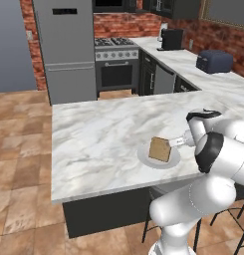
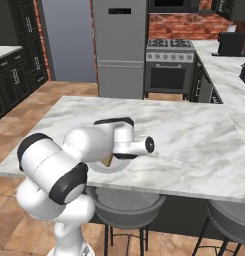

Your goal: Start the toaster. Once the lever pops up, take the bread to the plate on the dining counter.

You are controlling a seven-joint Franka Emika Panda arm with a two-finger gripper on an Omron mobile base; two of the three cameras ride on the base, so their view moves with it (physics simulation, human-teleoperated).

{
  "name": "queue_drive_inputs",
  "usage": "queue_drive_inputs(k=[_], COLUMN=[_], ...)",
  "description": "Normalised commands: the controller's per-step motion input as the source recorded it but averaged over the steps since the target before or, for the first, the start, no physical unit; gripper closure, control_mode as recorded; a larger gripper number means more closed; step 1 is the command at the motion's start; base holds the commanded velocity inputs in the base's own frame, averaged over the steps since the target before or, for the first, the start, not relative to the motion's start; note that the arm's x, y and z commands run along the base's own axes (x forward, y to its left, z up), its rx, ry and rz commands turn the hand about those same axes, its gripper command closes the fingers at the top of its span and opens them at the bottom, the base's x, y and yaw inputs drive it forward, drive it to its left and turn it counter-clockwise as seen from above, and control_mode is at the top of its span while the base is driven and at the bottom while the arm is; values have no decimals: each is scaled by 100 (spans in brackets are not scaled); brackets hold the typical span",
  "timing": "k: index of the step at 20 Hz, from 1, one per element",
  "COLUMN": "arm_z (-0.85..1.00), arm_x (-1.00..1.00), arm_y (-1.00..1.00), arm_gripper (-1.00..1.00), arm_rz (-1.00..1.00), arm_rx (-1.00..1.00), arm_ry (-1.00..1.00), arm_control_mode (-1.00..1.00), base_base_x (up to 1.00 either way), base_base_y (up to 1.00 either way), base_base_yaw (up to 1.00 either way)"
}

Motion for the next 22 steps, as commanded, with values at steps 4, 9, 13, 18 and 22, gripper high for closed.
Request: queue_drive_inputs(k=[4,9,13,18,22], arm_z=[0,0,0,0,0], arm_x=[-2,-1,0,0,0], arm_y=[0,0,0,0,0], arm_gripper=[100,100,-100,-100,-100], arm_rz=[0,0,0,0,0], arm_rx=[0,0,0,0,0], arm_ry=[8,1,0,0,0], arm_control_mode=[-100,-100,-100,-100,-100], base_base_x=[0,0,0,0,0], base_base_y=[0,0,0,0,0], base_base_yaw=[0,0,0,0,0])
